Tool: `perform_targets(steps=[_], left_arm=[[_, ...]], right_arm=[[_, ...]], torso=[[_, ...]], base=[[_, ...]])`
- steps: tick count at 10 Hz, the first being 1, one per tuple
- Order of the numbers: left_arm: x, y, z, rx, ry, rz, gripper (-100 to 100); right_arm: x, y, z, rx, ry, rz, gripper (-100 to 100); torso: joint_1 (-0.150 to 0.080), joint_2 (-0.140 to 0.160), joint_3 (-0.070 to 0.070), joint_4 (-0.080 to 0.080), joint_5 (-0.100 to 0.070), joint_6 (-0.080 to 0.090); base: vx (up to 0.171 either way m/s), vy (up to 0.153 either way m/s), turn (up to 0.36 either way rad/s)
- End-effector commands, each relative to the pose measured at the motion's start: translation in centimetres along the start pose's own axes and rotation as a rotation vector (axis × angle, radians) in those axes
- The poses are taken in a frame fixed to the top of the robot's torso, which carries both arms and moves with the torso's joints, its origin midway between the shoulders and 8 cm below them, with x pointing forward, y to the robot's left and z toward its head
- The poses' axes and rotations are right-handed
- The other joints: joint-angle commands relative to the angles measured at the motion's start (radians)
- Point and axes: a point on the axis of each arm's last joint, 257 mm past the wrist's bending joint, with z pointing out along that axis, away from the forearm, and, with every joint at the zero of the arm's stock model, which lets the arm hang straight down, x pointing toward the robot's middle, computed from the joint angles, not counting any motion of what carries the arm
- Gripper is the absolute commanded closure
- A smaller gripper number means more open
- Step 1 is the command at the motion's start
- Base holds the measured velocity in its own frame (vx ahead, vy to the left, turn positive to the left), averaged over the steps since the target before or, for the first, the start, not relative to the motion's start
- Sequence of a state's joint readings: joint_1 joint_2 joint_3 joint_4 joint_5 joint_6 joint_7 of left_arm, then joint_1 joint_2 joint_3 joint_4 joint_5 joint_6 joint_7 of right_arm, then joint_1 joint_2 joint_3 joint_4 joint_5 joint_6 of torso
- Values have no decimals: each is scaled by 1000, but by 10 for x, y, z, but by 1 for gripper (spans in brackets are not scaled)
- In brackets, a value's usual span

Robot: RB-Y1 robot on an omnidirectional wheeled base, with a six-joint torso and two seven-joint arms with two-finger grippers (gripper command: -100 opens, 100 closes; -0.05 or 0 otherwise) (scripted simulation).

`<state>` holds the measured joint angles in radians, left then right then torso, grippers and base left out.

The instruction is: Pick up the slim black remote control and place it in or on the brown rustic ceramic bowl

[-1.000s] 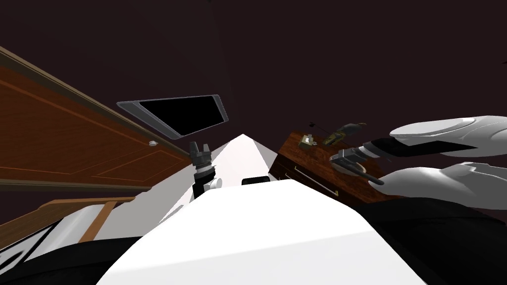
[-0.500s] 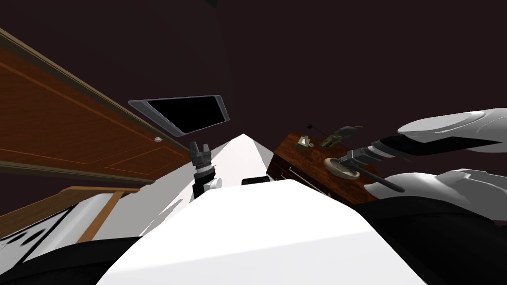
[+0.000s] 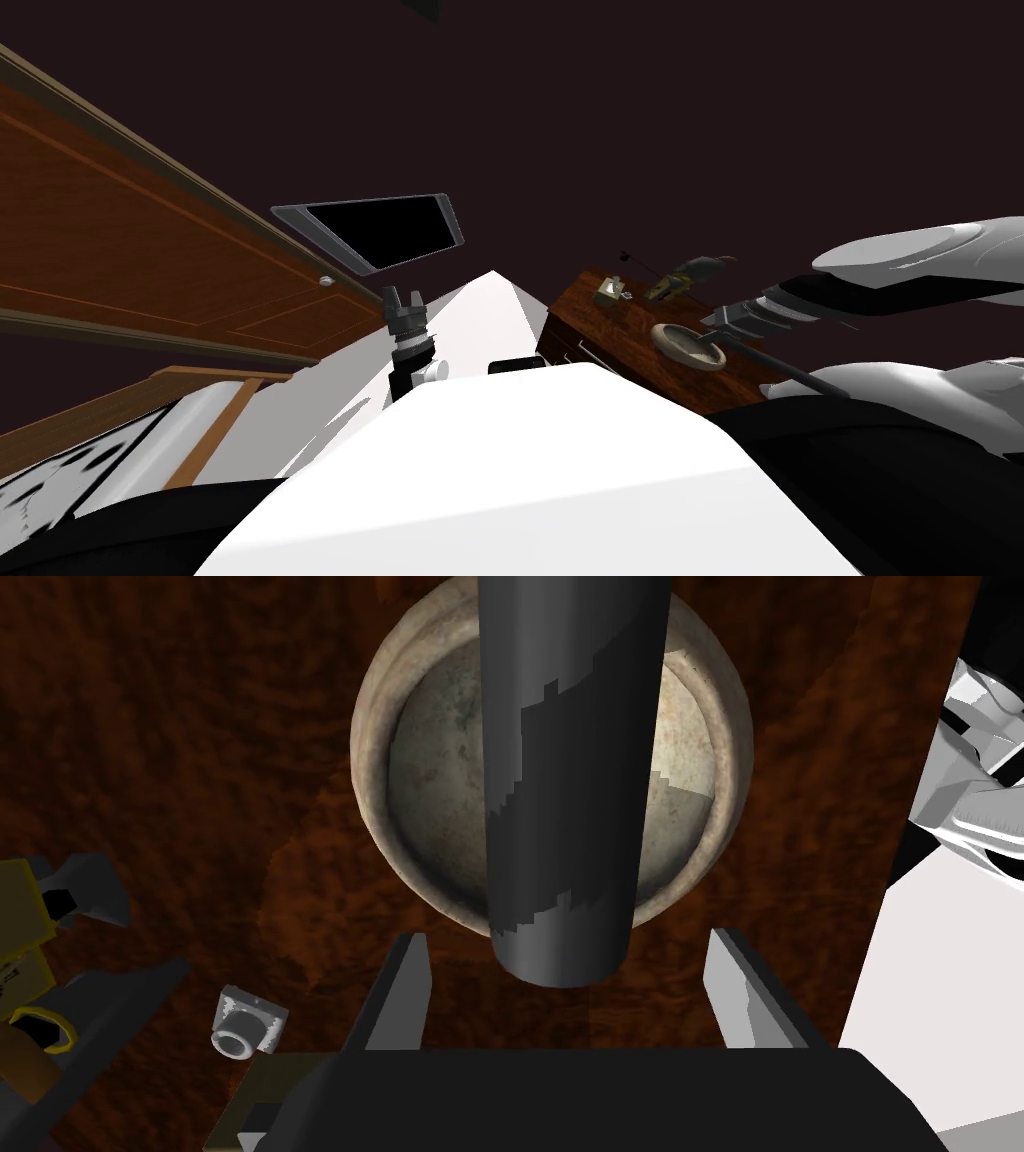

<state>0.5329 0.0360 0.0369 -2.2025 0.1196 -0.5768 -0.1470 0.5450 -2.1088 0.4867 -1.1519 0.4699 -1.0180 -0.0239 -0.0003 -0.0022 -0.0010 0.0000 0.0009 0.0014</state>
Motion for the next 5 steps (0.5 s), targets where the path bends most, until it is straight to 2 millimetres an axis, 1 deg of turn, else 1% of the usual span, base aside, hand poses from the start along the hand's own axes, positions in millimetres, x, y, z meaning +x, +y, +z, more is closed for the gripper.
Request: perform_targets(steps=[1,4,5], left_arm=[[0,0,0,0,0,0,0],[0,0,0,0,0,0,0],[0,0,0,0,0,0,0]], right_arm=[[0,0,0,0,0,0,-100],[0,0,0,0,0,0,-100],[0,0,0,0,0,0,0]], torso=[[0,0,0,0,0,0],[2,0,0,0,1,0],[2,0,0,0,1,0]], base=[[0,0,0],[0,0,0],[0,0,0]])
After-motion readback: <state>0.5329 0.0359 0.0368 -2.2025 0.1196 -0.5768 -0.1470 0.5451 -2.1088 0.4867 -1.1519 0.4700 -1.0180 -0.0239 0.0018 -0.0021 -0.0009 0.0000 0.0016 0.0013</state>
